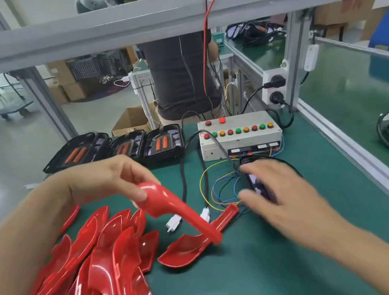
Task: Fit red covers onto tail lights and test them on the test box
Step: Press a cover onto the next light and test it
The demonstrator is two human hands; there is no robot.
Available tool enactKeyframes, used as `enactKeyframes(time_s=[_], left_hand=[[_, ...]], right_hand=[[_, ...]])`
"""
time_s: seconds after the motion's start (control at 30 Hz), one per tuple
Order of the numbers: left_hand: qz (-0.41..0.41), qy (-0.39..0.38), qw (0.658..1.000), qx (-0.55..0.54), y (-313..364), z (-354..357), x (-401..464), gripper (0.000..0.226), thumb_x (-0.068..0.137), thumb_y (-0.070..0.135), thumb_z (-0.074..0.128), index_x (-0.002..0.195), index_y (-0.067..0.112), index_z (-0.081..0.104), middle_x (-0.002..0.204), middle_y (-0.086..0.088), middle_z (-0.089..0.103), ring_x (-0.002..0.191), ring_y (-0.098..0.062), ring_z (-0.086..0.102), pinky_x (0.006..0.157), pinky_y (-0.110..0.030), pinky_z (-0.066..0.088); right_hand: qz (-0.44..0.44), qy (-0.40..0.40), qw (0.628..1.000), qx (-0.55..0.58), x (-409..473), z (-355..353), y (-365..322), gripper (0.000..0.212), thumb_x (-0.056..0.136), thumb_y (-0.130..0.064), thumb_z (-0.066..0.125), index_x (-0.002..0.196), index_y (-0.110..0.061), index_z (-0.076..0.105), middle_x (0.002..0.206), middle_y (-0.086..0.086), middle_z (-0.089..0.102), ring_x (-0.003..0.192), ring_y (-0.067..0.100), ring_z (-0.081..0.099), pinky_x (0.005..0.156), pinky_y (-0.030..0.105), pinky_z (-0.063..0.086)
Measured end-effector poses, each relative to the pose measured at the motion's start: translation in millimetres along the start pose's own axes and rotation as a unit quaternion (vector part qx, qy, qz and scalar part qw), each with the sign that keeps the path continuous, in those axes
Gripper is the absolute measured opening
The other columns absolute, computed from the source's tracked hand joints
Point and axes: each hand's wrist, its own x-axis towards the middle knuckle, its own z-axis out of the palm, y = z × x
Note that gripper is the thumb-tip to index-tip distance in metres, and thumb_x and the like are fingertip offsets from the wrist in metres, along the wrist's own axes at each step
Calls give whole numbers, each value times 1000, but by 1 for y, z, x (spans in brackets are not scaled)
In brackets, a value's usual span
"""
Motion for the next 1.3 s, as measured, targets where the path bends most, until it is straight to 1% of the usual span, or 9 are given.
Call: enactKeyframes(time_s=[0.07,0.13,0.27,0.4,0.57,0.8,0.97,1.1,1.3], left_hand=[[35,8,997,-67,8,-3,14,44,60,24,84,98,4,74,83,-14,71,69,-16,64,63,-24,52],[55,11,989,-135,19,0,32,46,59,24,84,98,3,73,75,-12,69,58,-12,61,53,-21,51],[77,50,973,-210,40,23,74,16,74,7,66,87,7,76,59,-3,66,43,-5,56,43,-14,46],[75,93,947,-297,56,51,115,22,81,16,60,97,5,71,73,-5,68,55,-10,61,48,-17,50],[-75,284,956,-4,50,71,169,31,96,41,46,106,14,58,90,-2,57,74,-15,54,60,-26,47],[-149,238,960,-22,36,98,210,5,86,7,54,87,2,55,66,-11,54,40,-20,54,39,-24,47],[-148,264,932,-198,37,104,211,22,77,-13,37,66,4,41,43,-4,52,35,-18,55,37,-22,44],[-153,257,895,-330,36,107,208,15,74,-8,37,74,5,43,85,-14,50,68,-29,55,58,-33,49],[-117,181,872,-441,42,108,203,22,83,28,70,81,6,66,64,-13,71,48,-24,66,42,-29,52]], right_hand=[[-62,-82,994,45,-9,7,-21,68,83,-73,41,141,-38,40,121,-33,43,116,-9,38,97,-2,17],[-96,-112,989,30,-15,11,-29,69,80,-74,35,142,-44,31,103,-34,48,103,-4,45,90,6,32],[-124,6,990,-63,-23,1,-20,66,89,-60,35,148,-32,32,90,-14,65,84,8,58,76,30,49],[-42,18,999,-10,-33,-17,5,51,89,-58,40,138,-50,30,65,-21,49,66,4,45,63,18,35],[119,51,992,-8,-32,-51,57,14,91,-40,45,102,-34,50,65,-4,58,52,10,45,53,24,38],[197,-20,975,-98,-26,-48,83,17,95,-31,47,90,-19,57,57,1,54,61,25,56,58,36,43],[161,-47,980,-102,-23,-42,73,26,96,-37,45,107,-18,59,67,1,61,68,24,58,66,38,48],[122,-35,986,-105,-19,-39,71,27,96,-38,45,112,-20,57,68,-2,61,68,20,57,65,35,47],[80,-5,996,-50,-24,-30,77,46,96,-43,50,140,-31,48,84,-10,67,70,9,55,68,25,44]])
